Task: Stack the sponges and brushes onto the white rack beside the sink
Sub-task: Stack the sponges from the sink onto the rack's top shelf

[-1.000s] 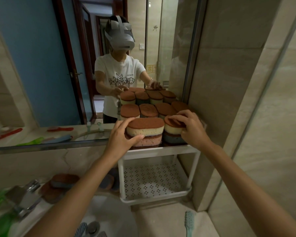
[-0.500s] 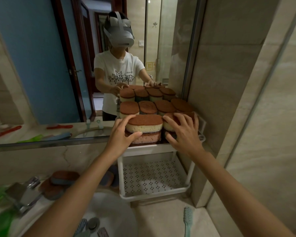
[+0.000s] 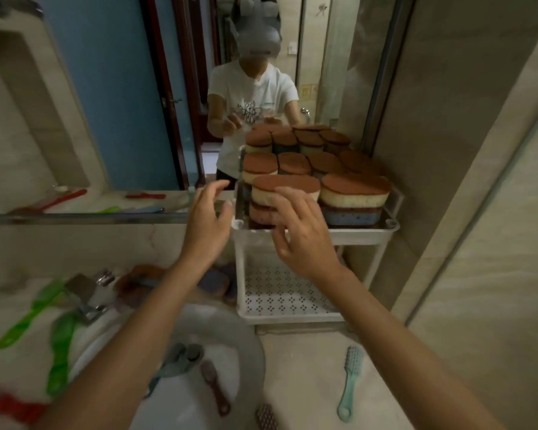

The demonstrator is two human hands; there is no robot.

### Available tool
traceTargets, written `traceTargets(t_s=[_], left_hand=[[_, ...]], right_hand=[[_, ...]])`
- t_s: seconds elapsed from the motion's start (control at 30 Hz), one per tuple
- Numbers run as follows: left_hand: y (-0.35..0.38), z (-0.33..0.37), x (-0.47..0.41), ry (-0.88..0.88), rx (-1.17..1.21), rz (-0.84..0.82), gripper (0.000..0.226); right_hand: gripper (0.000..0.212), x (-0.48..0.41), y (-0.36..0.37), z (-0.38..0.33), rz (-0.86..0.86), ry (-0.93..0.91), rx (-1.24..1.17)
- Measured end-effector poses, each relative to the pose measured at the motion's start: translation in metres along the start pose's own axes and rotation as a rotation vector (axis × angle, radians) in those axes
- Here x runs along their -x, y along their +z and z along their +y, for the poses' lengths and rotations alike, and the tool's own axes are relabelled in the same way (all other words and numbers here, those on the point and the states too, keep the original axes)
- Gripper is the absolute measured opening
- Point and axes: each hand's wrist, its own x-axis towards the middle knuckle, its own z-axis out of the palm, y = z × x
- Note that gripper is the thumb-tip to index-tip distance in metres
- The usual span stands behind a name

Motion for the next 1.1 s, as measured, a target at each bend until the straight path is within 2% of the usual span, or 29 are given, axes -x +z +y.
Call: traceTargets(t_s=[0.13,0.27,0.37,0.5,0.57,0.73,0.9,1.1], left_hand=[[-0.038,-0.036,0.037,-0.175,-0.022,0.081,0.025],[-0.077,-0.095,0.090,-0.437,0.000,0.041,0.021],[-0.107,-0.142,0.133,-0.660,-0.035,0.034,0.019],[-0.149,-0.192,0.180,-0.869,-0.046,0.012,0.019],[-0.173,-0.216,0.192,-0.902,-0.085,-0.005,0.030],[-0.254,-0.277,0.185,-0.981,-0.208,0.018,0.018],[-0.337,-0.339,0.161,-0.983,-0.327,0.056,0.026],[-0.410,-0.421,0.102,-0.962,-0.330,0.130,0.023]], right_hand=[[0.037,0.025,0.036,-0.059,-0.183,0.042,-0.262],[0.037,0.065,0.087,-0.114,-0.406,0.237,-0.488],[0.031,0.088,0.122,-0.151,-0.618,0.378,-0.544],[0.027,0.102,0.164,-0.200,-0.862,0.352,-0.556],[0.027,0.103,0.187,-0.225,-0.948,0.308,-0.537],[0.027,0.086,0.250,-0.305,-1.095,0.246,-0.542],[0.025,0.053,0.320,-0.390,-1.137,0.227,-0.599],[0.026,0.005,0.406,-0.454,-1.228,0.240,-0.593]])
